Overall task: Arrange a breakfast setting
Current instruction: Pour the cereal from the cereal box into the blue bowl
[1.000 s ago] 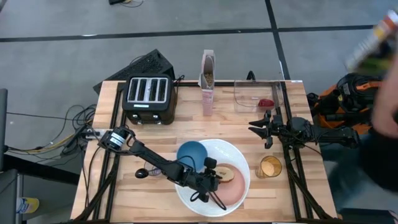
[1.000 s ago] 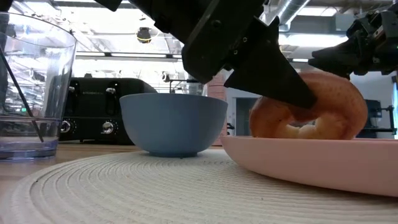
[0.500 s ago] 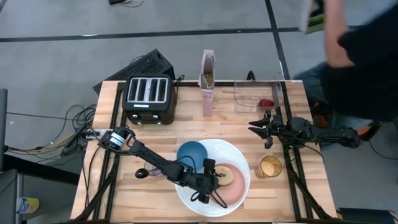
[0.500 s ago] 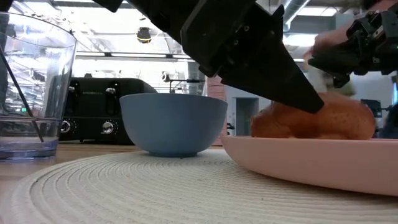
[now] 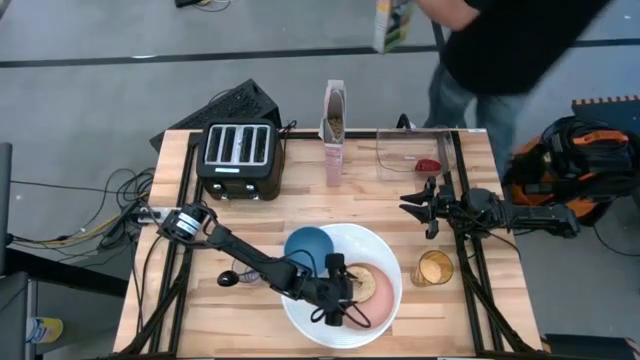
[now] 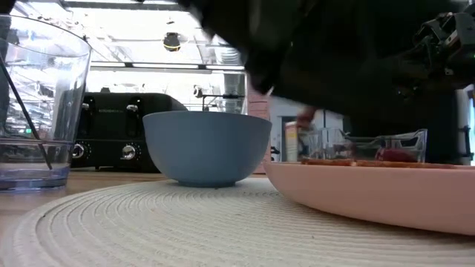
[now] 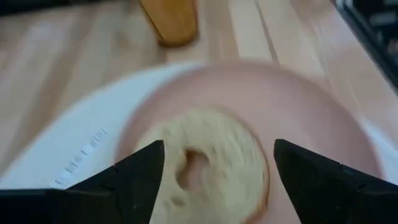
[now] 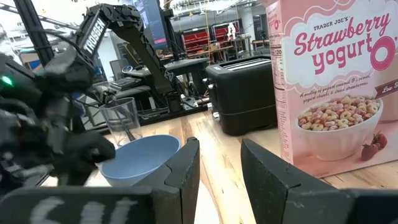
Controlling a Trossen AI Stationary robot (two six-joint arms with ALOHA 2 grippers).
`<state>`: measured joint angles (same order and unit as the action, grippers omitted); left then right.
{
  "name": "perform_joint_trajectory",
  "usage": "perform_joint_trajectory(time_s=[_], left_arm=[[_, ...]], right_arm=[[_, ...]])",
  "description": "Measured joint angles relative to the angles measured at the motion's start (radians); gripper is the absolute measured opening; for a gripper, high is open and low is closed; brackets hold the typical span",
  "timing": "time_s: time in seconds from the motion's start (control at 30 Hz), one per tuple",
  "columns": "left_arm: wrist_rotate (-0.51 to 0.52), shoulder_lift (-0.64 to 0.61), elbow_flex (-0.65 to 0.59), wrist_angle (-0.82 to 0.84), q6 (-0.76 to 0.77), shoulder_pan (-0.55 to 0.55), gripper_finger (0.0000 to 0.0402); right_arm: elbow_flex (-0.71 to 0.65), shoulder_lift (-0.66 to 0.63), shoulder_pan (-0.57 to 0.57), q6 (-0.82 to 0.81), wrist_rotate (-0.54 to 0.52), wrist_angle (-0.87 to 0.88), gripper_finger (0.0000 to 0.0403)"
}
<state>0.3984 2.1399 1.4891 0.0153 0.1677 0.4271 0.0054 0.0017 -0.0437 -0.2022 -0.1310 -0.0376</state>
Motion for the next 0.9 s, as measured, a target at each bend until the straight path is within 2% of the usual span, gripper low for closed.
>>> perform_joint_trajectory(time_s=[0.13,0.33,0.43,0.63,0.8,0.9], left_arm=[[0.096,-0.013,0.107,0.082,0.028,0.0,0.0295],[0.271,-0.028,0.274,0.333,0.159,-0.02,0.0297],[0.327,-0.044,0.341,0.461,0.227,-0.043,0.0312],[0.387,-0.11,0.353,0.583,0.309,-0.127,0.0389],[0.391,-0.145,0.353,0.615,0.402,-0.213,0.0396],[0.416,-0.147,0.353,0.612,0.393,-0.261,0.0399]], right_arm=[[0.0,0.0,0.0,0.0,0.0,0.0,0.0139],[0.0,0.0,0.0,0.0,0.0,0.0,0.0139],[0.0,0.0,0.0,0.0,0.0,0.0,0.0139],[0.0,0.0,0.0,0.0,0.0,0.0,0.0139],[0.0,0.0,0.0,0.0,0.0,0.0,0.0139],[0.0,0.0,0.0,0.0,0.0,0.0,0.0139]])
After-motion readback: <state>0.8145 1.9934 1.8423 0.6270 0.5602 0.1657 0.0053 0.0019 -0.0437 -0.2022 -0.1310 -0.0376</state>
